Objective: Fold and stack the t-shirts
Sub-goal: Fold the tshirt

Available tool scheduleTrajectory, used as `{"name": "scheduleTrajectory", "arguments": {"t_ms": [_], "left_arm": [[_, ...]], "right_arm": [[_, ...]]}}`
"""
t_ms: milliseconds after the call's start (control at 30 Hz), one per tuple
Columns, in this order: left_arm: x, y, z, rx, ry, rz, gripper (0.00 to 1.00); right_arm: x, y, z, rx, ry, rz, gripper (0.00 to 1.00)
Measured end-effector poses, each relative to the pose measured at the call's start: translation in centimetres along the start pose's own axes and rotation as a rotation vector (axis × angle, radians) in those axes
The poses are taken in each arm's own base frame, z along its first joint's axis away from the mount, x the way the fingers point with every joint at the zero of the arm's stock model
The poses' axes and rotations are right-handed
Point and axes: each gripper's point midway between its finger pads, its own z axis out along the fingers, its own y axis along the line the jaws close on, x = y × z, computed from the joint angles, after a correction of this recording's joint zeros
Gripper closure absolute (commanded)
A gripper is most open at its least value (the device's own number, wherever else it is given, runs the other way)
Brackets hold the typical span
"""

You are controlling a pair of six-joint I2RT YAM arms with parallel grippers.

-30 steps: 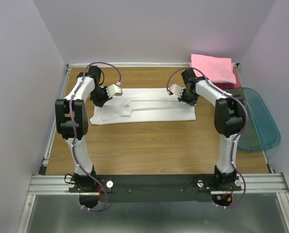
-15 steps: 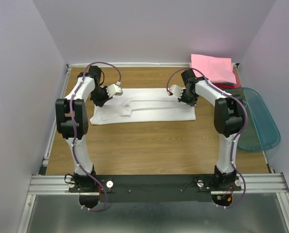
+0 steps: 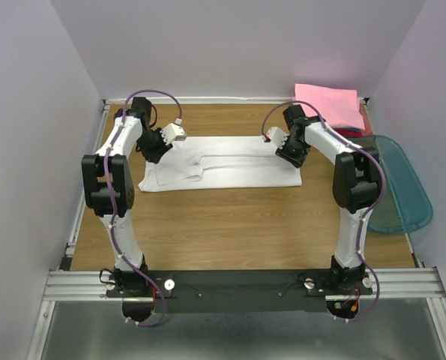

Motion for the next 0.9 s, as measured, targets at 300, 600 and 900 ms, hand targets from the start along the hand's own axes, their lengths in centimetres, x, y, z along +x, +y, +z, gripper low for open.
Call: {"name": "scheduleTrajectory", "arguments": {"t_ms": [300, 600, 900], "left_arm": [[1.5, -6.8, -1.3, 0.079, -0.043, -0.118, 0.62], [3.1, -8.7, 1.7, 0.113, -0.019, -0.263, 0.58], [3.1, -7.9, 3.5, 0.103, -0.023, -0.323, 0.62]], "right_arm": [[-2.6, 2.3, -3.1, -0.134, -0.123, 0.208, 0.56], [-3.1, 5.4, -3.1, -0.265, -0.136, 0.349, 0.57], [-2.0, 7.0, -2.5, -0.301, -0.097, 0.376, 0.58]]}}
